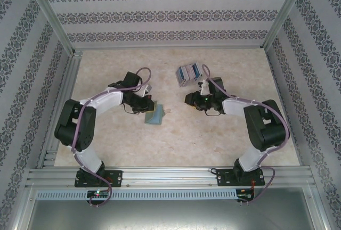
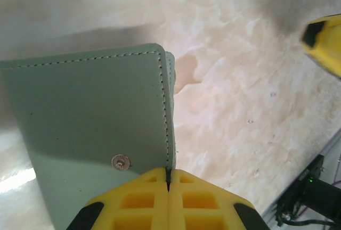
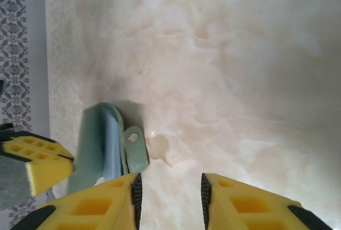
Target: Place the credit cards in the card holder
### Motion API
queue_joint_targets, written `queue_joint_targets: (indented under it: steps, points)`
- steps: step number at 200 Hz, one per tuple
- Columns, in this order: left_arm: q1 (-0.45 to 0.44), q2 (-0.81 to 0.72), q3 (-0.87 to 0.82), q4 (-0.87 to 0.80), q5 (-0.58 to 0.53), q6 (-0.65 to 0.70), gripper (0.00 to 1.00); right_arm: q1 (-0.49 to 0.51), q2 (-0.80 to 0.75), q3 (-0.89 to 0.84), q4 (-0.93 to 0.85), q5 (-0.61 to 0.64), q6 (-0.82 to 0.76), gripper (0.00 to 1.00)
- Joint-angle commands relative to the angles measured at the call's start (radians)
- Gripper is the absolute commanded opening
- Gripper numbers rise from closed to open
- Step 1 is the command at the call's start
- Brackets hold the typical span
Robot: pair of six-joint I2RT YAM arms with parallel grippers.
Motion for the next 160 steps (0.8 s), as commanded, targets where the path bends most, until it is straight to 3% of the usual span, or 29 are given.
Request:
queue_joint_targets:
  steps: [1, 54, 95, 105, 160]
  points:
    - [0.001, -0.074, -0.081, 0.202, -0.032, -0.105, 0.0, 0.067, -0.051, 0.071, -0.158, 0.055, -0.11, 0.37]
    - [0.0, -0.14, -0.192, 0.51, 0.055, -0.273, 0.0, 0.224, 0.044, 0.178, -0.125, 0.026, -0.053, 0.37]
    - [0.017, -0.119, -0.272, 0.708, 0.103, -0.401, 0.0, 0.224, 0.062, 0.174, -0.126, 0.129, -0.04, 0.35]
    - [0.021, -0.111, -0.275, 0.69, 0.098, -0.396, 0.0, 0.222, 0.067, 0.178, -0.145, 0.148, -0.051, 0.35]
    - [0.02, -0.102, -0.383, 0.806, 0.056, -0.471, 0.0, 0.228, 0.14, 0.188, -0.165, 0.132, -0.054, 0.36]
